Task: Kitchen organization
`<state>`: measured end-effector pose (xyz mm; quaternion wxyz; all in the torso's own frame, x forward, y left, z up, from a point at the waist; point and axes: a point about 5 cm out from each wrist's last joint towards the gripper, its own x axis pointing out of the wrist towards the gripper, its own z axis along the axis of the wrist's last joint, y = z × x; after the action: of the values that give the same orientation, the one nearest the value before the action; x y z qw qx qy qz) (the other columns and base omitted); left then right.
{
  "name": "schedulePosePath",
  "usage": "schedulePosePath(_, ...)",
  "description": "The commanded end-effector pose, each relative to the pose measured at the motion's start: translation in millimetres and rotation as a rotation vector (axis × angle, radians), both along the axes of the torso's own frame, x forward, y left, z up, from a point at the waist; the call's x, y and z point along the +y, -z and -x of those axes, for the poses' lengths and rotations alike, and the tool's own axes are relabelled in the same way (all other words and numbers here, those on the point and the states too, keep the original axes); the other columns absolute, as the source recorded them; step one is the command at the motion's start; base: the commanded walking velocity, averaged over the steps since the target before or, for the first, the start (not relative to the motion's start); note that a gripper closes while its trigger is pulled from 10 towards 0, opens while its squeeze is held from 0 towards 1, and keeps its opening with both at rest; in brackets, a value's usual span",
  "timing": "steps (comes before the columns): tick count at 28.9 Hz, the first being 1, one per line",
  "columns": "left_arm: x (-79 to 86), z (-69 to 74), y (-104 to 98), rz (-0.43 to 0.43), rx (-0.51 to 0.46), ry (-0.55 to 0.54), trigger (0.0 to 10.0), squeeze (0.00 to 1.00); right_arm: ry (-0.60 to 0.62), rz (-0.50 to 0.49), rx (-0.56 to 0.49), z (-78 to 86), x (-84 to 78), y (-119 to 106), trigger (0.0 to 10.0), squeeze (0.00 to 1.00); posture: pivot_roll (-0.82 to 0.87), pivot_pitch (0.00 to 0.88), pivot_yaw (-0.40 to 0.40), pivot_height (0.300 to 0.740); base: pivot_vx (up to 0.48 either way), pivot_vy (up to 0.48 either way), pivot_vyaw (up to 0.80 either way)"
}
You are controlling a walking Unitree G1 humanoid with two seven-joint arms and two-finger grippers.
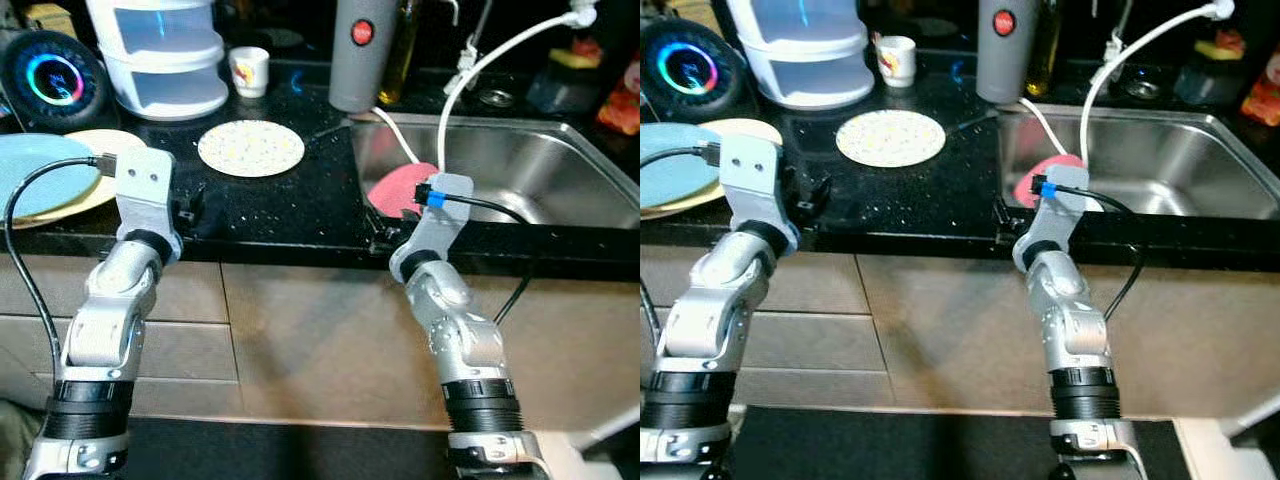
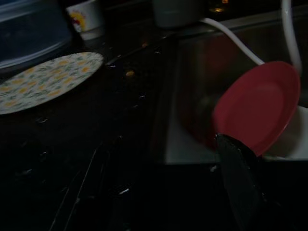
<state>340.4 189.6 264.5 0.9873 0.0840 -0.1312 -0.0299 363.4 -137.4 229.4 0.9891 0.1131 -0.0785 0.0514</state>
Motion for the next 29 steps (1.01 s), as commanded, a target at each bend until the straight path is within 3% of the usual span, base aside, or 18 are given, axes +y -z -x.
schedulePosePath(1,-1.7,0.8,1.2,-0.014,0.004,0.008,10.0,0.0,0.006,-0.009,-0.005,1.0,-2.7,-0.9,10.0,0.0,0.02,0.141,0.0,0.74,0.322,0.0,0.0)
schedulePosePath(22,-8.7,0.5,-0.8,-0.029,0.0,0.038,10.0,0.0,0.019,-0.021,-0.008,0.8,-4.4,-2.8,10.0,0.0,0.02,0.145,0.003,0.74,0.321,0.0,0.0)
schedulePosePath(29,-14.7,0.7,-1.7,-0.032,-0.007,0.068,10.0,0.0,0.019,-0.024,-0.009,0.3,-5.7,-3.7,10.0,0.0,0.02,0.146,0.0,0.74,0.321,0.0,-0.41)
